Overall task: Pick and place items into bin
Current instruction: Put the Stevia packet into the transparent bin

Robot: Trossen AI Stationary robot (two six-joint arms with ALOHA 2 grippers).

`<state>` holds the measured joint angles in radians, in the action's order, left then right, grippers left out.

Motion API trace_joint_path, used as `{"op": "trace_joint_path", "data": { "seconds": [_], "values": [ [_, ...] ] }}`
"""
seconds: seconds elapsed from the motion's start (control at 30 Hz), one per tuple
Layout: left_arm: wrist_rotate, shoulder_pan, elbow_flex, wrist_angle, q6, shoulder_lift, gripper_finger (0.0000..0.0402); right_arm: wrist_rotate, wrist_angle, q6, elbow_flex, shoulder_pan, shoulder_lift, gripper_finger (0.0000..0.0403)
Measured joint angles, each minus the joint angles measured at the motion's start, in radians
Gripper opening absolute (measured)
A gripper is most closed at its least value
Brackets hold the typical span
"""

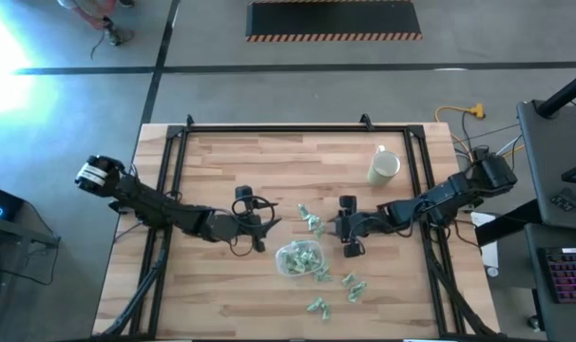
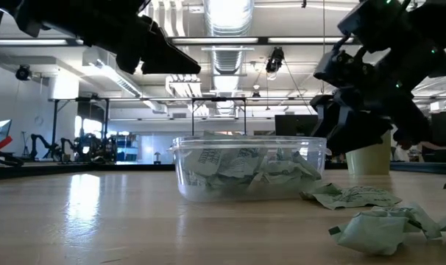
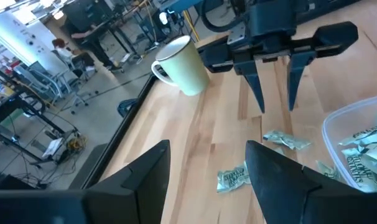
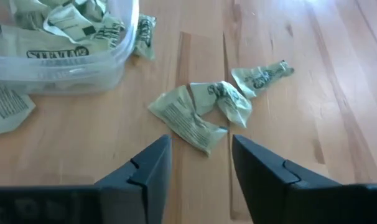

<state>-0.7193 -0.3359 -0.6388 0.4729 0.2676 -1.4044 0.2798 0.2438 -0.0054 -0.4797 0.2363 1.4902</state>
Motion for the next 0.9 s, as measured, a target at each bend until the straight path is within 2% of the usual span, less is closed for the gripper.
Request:
{"op": "trace_joint_path", "data": {
  "seconds": [0.33,0.47,0.67,0.9],
  "values": [
    [0.0,0.0,0.0,0.017,0.0,0.0,0.0192,-0.009,0.082,-0.059,-0.002,-0.047,0.091,0.0184],
    [0.0,0.0,0.0,0.018,0.0,0.0,0.0192,-0.071,0.124,-0.059,-0.003,-0.087,0.117,0.0185],
    [0.001,0.0,0.0,0.017,0.0,0.0,0.0192,-0.149,0.157,-0.057,-0.003,-0.13,0.147,0.0178],
    [0.003,0.0,0.003,0.016,0.0,0.0,0.0192,-0.169,0.171,-0.046,-0.003,-0.139,0.181,0.0158]
  ]
}}
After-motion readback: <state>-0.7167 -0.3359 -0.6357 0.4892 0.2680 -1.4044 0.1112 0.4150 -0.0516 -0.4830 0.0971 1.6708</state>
